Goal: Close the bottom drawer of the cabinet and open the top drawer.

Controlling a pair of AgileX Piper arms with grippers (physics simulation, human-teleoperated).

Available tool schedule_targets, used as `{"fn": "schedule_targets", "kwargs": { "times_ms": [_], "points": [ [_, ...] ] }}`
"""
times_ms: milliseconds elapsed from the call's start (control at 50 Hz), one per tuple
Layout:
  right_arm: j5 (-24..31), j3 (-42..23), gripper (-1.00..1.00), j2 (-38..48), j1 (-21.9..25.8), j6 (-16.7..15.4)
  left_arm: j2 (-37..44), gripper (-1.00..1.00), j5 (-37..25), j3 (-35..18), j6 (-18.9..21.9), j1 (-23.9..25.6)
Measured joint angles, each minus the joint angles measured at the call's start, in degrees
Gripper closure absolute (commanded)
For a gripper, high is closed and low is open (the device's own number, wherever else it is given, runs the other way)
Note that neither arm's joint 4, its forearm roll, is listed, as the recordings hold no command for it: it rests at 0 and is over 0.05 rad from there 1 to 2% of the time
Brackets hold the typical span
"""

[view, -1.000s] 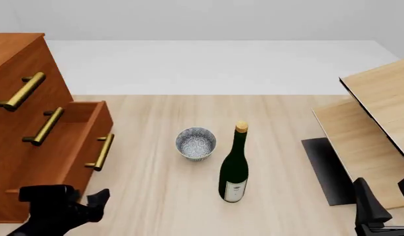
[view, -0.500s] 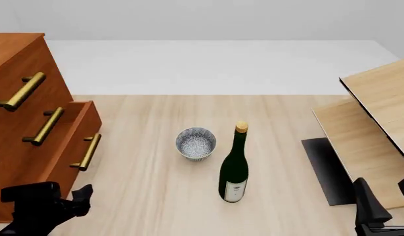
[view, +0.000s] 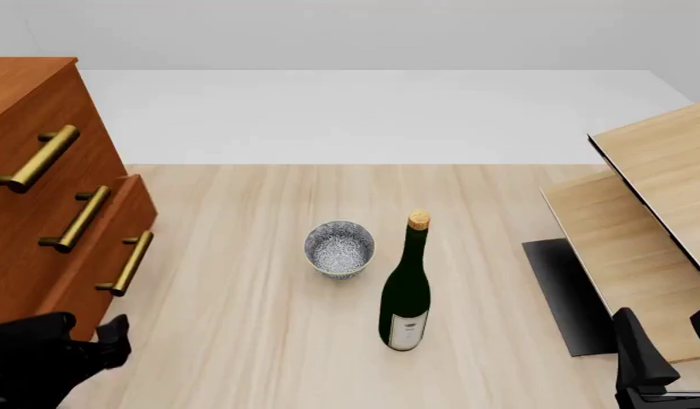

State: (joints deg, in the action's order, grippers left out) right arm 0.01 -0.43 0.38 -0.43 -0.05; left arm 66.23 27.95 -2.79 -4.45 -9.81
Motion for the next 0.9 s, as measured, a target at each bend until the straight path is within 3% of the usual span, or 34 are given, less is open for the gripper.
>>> {"fn": "schedule_targets", "kwargs": {
  "times_ms": [520, 900],
  "points": [
    [0.0, 0.0, -1.00, 0.0, 0.0, 0.0, 1.1, -1.00, 1.4, -1.7, 1.9, -7.3],
    [0.0, 0.0, -1.00, 0.0, 0.0, 0.0, -1.3, -1.00, -0.9, -1.6, 1.4, -5.3]
  ]
}}
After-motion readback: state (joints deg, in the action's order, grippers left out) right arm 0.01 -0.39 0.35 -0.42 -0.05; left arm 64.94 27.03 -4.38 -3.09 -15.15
